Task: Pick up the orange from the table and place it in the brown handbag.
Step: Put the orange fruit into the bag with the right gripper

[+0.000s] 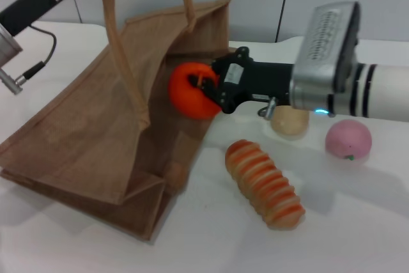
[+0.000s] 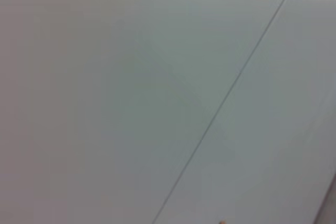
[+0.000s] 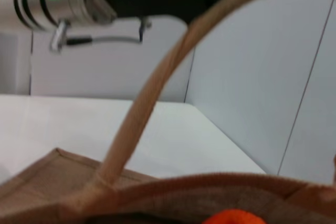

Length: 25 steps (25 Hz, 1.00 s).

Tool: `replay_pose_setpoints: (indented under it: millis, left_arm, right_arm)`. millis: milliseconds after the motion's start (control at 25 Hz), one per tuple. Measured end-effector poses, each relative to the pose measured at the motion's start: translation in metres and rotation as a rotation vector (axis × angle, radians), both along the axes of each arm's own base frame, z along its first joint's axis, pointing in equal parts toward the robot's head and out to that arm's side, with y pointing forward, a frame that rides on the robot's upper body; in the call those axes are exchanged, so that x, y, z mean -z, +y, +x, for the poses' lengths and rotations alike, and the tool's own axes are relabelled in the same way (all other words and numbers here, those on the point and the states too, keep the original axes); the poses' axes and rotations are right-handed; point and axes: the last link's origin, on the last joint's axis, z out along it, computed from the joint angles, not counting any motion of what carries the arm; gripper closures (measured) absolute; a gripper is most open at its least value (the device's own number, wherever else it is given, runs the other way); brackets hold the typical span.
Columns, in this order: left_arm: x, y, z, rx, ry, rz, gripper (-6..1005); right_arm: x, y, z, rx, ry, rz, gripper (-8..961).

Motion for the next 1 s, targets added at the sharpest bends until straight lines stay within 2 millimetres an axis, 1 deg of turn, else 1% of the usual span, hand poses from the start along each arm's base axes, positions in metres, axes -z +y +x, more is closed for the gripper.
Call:
replay_pose_setpoints:
  millis: [200, 440, 480, 600, 680, 840, 1000]
  left_arm:
    - [-0.006, -0.001, 0.007, 0.042, -0.030, 0.002, 885]
    - [-0.007, 0.000, 0.012, 0.063, -0.041, -0.001, 885]
    - [-0.007, 0.000, 0.013, 0.066, -0.042, -0.002, 885]
    - [-0.007, 0.001, 0.014, 0.067, -0.044, -0.005, 885]
    - [-0.006, 0.001, 0.015, 0.069, -0.047, -0.010, 885]
    - [-0.005, 0.001, 0.019, 0.086, -0.053, -0.018, 885]
    - [-0.005, 0.001, 0.022, 0.101, -0.059, -0.021, 885]
  right_arm:
    - [0.012, -0.003, -0.010, -0.046, -0.028, 0.004, 846]
    - [0.021, -0.010, -0.024, -0.127, -0.027, -0.001, 848]
    - [0.024, -0.012, -0.028, -0.162, -0.031, 0.007, 849]
    - [0.026, -0.013, -0.030, -0.194, -0.042, 0.020, 853]
    - [0.029, -0.010, -0.032, -0.195, -0.064, 0.041, 853]
    - [0.034, 0.000, -0.033, -0.142, -0.119, 0.091, 853]
    - [0.036, 0.002, -0.033, -0.140, -0.145, 0.113, 854]
